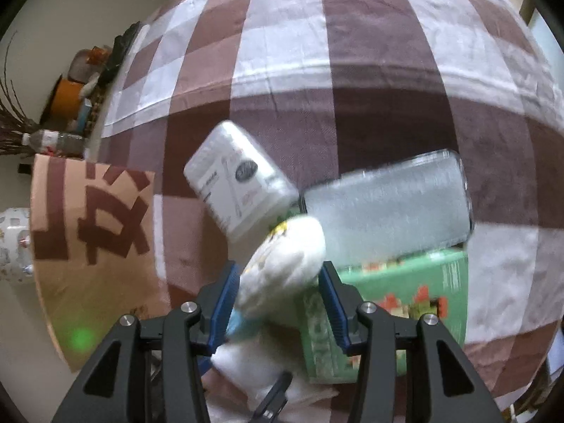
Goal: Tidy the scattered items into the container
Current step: 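Grasp the white cotton pad bag with the left tool while the right tool grasps the white plush cat, then carry the cotton pad bag and plush cat over the cardboard box with both tools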
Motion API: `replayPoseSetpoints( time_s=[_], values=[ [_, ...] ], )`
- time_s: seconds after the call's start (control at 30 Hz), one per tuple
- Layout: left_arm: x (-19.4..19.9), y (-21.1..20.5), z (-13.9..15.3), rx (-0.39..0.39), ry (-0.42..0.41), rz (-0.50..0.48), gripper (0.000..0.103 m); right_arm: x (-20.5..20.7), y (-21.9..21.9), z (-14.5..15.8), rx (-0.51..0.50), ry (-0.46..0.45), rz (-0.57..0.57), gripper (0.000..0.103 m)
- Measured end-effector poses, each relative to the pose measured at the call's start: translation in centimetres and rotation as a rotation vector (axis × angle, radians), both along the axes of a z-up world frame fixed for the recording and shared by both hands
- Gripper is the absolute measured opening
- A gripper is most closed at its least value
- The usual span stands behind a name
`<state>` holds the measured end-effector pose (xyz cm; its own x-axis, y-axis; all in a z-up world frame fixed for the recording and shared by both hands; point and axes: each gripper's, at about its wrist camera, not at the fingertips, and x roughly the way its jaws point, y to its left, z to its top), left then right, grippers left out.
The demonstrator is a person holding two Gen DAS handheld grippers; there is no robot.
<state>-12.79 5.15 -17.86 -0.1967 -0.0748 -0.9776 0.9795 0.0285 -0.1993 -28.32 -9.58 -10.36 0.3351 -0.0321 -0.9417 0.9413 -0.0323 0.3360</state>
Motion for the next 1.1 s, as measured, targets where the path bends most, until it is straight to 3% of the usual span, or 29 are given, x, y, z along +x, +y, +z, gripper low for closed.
replayPoseSetpoints(
  time_s=[0.23,0.33,0.43,0.57,0.8,1.1],
  values=[
    [0.4,0.5,0.1,-0.017,0.010,-0.012,0.078,1.5,-0.7,-2.8,0.033,0.067,0.019,0.047],
    [1.1,0.6,0.2,-0.012,0.028,-0.002,0.069,1.6,-0.5,-2.6,-0.020,0.070,0.026,0.041],
    [1.8,0.4,0.4,-0.004,0.074,0.006,0.053,1.2,-0.2,-1.6,-0.058,0.072,0.011,0.037],
    [1.7,-0.1,1.0,0.001,0.086,-0.016,0.044,0.1,0.4,1.1,-0.124,0.082,-0.011,0.037],
    [0.6,-1.0,3.8,-0.013,0.065,-0.100,0.043,-2.3,2.9,5.5,-0.177,0.096,-0.039,0.037],
    [-0.1,-2.6,7.2,-0.028,0.027,-0.152,0.043,-4.3,6.2,7.7,-0.173,0.121,-0.075,0.037]
  ],
)
